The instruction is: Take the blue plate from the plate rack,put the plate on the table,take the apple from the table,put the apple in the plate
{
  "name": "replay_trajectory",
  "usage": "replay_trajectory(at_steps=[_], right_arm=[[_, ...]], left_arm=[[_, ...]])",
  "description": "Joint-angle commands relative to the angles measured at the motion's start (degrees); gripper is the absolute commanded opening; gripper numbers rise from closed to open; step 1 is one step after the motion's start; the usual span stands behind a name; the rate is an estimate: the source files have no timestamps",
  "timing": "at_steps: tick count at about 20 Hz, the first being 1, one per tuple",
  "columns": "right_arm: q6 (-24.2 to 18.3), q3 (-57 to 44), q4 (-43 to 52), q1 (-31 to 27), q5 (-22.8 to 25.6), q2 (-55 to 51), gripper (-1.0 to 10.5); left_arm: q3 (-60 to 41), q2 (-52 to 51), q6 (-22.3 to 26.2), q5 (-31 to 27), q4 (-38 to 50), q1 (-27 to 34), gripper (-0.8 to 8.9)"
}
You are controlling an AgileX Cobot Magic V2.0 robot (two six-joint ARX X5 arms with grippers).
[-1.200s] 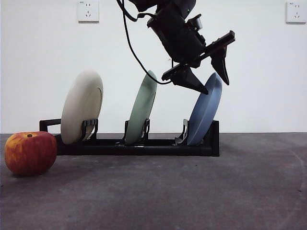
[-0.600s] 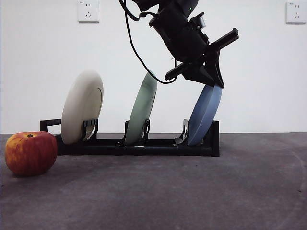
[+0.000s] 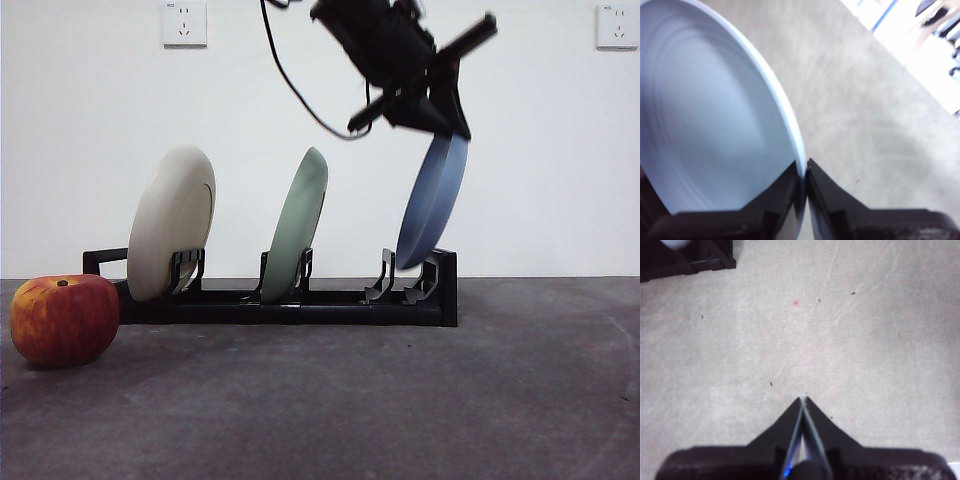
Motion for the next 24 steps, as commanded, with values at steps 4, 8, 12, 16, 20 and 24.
replay_trajectory(at_steps=[4,8,12,16,20,24], right_arm=[[-0.4,0.4,0.4,0.0,0.0,-0.1,0.0],[-0.2,0.4,0.5,0.0,0.0,-0.1,0.0],[-0.2,0.4,1.0,0.0,0.0,-0.1,0.0],[0.6,0.4,1.7,0.0,0.0,-0.1,0.0],[1.0,0.4,1.8,0.0,0.0,-0.1,0.0],[2.1,0.4,1.9,0.0,0.2,-0.1,0.0]], left_arm=[[11.7,-1.0,0.4,4.7,-9.0,-0.4,-0.08],[19.9,-1.8,8.8,7.1,-21.6,-1.4,-0.08],[24.9,-4.2,17.1,6.5,-33.6,-2.5,-0.08],[25.8,-8.4,20.5,0.2,-39.5,-4.3,-0.08],[25.7,-13.6,20.7,-0.3,-39.7,-6.9,-0.08],[22.6,-20.7,22.4,-4.9,-39.8,-11.2,-0.08]])
